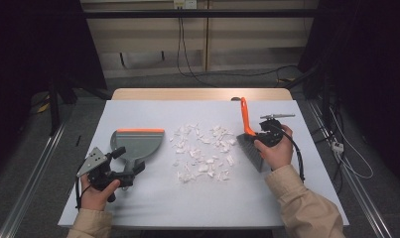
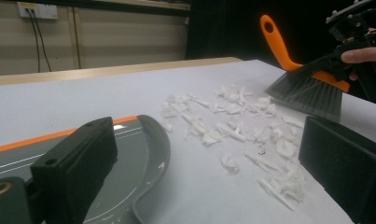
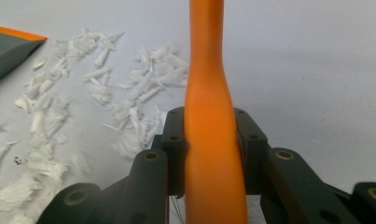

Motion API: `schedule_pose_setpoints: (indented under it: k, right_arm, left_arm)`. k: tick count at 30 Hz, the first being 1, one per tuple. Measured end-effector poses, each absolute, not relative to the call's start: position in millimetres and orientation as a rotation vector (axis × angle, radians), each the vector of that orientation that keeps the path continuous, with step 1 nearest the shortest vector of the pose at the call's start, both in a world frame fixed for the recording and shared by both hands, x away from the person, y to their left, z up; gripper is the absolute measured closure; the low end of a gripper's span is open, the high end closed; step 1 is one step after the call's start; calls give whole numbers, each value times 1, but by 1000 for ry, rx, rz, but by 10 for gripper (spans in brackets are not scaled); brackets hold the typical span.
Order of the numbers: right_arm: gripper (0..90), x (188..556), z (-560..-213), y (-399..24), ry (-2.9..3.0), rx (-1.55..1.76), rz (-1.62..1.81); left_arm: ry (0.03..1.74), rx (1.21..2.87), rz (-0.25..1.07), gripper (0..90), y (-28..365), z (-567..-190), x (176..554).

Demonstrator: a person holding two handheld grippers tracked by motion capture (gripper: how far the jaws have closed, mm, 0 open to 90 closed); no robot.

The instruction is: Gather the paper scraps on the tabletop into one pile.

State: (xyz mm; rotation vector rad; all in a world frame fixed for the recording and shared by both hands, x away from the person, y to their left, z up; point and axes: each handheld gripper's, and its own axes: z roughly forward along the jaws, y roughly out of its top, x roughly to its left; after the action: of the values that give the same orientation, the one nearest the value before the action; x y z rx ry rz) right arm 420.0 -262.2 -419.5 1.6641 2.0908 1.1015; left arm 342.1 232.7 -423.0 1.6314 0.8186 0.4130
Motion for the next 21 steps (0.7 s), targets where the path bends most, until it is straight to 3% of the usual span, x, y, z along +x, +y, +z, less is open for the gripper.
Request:
schedule_pose_setpoints:
  k: [9,15,21]
  right_arm:
    - [699,421,-424,-262,2102,1636,1047]
    - [598,414,-424,-256,2155,1518,987]
    - [587,398,-418,-257,2168,1442,974]
  left_arm:
    - [809,1647,392,39,232,-426,343]
    - [802,1651,392,40,233,-426,340]
    - [815,1637,395,40,237,-426,340]
